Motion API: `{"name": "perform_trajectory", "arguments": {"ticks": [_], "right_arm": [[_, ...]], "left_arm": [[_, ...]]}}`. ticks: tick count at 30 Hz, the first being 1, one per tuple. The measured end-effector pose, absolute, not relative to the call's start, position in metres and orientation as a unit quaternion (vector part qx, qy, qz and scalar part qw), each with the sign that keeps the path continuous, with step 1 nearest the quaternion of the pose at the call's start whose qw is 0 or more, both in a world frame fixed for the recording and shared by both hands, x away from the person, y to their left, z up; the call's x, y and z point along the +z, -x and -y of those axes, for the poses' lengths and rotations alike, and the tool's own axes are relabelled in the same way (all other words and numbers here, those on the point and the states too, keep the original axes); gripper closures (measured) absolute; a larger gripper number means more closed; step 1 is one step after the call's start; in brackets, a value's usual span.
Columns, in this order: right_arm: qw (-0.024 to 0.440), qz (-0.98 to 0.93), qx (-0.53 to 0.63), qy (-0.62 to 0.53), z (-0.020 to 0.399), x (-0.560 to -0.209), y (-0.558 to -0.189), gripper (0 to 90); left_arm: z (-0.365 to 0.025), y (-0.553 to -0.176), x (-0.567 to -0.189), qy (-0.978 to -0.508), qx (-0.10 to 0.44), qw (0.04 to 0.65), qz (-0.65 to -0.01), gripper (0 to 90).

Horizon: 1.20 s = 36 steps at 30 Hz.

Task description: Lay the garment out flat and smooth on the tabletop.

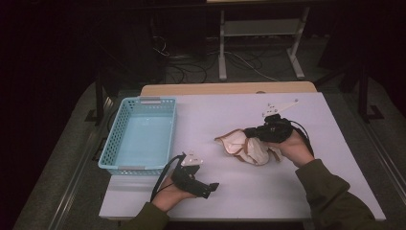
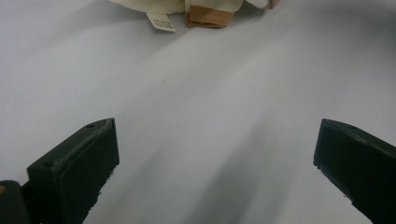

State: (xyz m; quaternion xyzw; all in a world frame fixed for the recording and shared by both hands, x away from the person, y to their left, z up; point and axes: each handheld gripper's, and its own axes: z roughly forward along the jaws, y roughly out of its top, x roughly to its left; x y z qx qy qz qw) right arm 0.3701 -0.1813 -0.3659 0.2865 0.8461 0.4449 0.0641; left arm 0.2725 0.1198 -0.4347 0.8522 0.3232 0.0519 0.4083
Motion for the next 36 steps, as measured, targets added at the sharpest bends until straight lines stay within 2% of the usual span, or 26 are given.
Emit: {"name": "perform_trajectory", "arguments": {"ticks": [29,36], "right_arm": [[0.078,-0.841,0.411,-0.343,0.177,-0.366,-0.432,87.2],[0.072,-0.843,0.400,-0.353,0.175,-0.374,-0.442,84.3]], "left_arm": [[-0.119,-0.272,-0.435,-0.854,0.050,0.406,-0.321,0.0],[-0.118,-0.272,-0.436,-0.852,0.046,0.409,-0.325,0.0]]}}
